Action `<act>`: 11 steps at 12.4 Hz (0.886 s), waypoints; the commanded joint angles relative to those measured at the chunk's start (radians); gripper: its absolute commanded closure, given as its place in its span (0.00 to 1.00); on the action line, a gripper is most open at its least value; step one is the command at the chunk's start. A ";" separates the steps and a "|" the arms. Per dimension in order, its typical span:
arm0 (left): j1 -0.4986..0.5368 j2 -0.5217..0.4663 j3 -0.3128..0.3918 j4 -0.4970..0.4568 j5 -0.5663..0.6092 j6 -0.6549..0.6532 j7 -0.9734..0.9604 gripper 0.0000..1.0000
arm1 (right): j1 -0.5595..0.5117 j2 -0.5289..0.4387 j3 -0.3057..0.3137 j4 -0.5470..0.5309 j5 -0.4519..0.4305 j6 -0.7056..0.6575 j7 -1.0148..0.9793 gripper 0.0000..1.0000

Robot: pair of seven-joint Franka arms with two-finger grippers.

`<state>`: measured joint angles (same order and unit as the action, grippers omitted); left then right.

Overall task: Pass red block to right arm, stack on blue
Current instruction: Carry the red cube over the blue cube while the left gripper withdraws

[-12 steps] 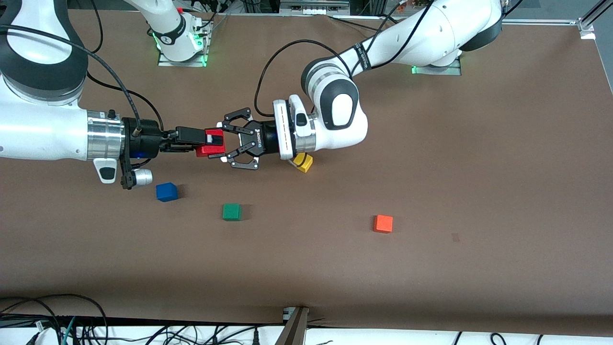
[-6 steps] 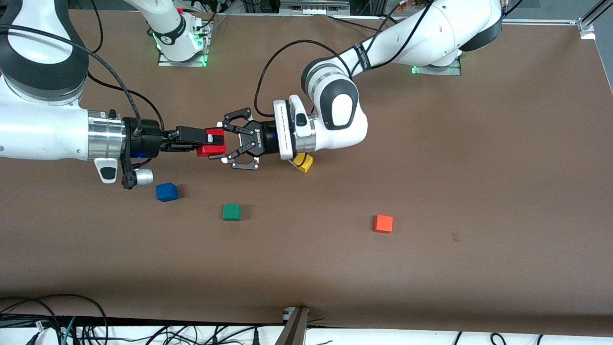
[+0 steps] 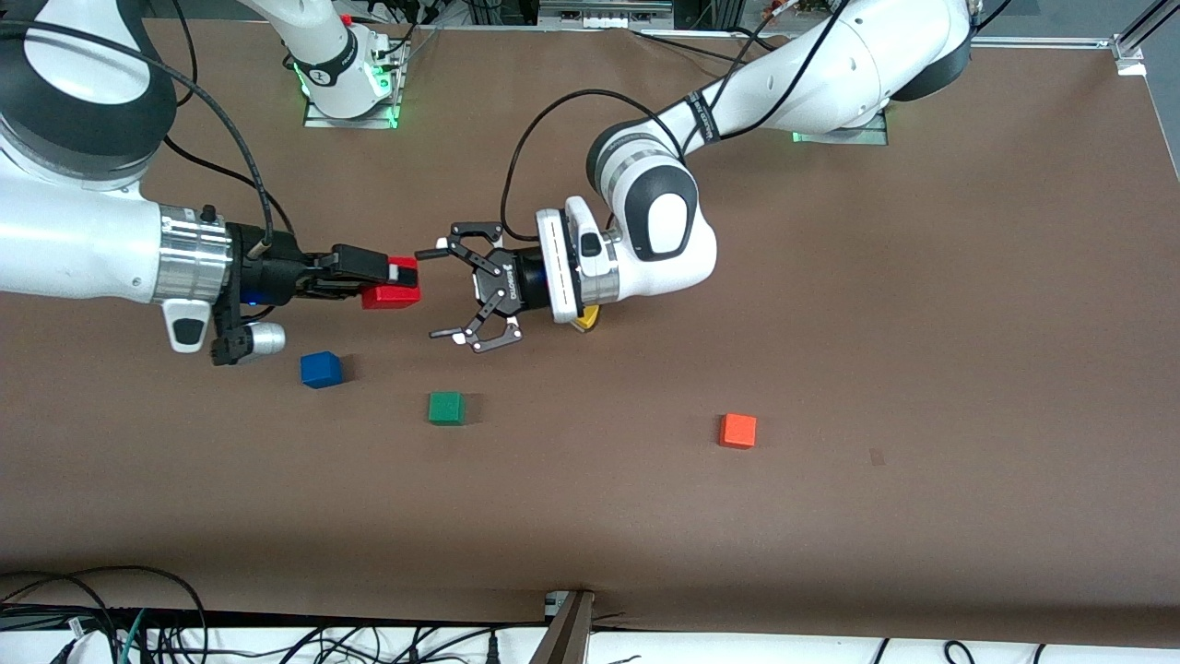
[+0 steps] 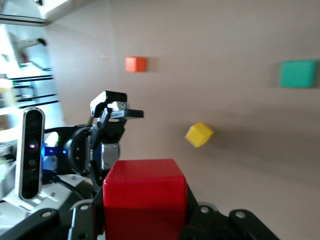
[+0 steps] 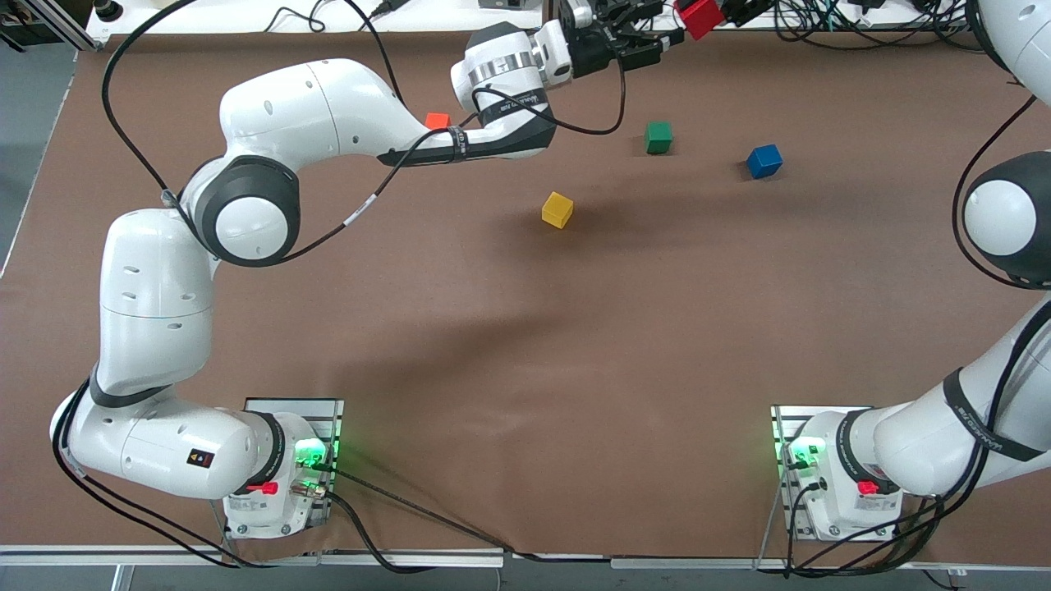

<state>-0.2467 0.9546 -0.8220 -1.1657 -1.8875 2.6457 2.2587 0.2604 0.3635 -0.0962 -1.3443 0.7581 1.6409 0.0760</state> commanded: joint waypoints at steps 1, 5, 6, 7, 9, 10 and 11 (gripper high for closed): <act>0.056 -0.014 -0.006 -0.086 -0.018 -0.007 0.041 0.00 | -0.001 0.043 0.003 0.070 -0.119 0.008 0.002 1.00; 0.243 -0.016 -0.016 -0.239 0.115 -0.077 0.174 0.00 | 0.017 0.063 0.010 0.057 -0.473 0.007 0.001 1.00; 0.295 -0.016 -0.014 -0.246 0.198 -0.101 0.170 0.00 | 0.051 0.071 0.010 0.050 -0.594 0.008 0.002 1.00; 0.338 -0.014 -0.014 -0.247 0.270 -0.105 0.165 0.00 | 0.068 0.092 0.010 0.041 -0.662 0.019 0.004 1.00; 0.409 -0.013 0.001 -0.258 0.335 -0.163 0.163 0.00 | 0.074 0.112 0.010 -0.014 -0.712 0.072 0.004 1.00; 0.456 -0.011 0.014 -0.258 0.394 -0.206 0.163 0.00 | 0.076 0.112 0.010 -0.068 -0.747 0.127 0.004 1.00; 0.504 -0.010 0.024 -0.247 0.483 -0.254 0.162 0.00 | 0.077 0.106 0.010 -0.143 -0.799 0.211 0.004 1.00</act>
<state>0.1808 0.9590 -0.8015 -1.3919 -1.5010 2.4622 2.3998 0.3387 0.4908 -0.0862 -1.3782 0.0269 1.7499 0.0772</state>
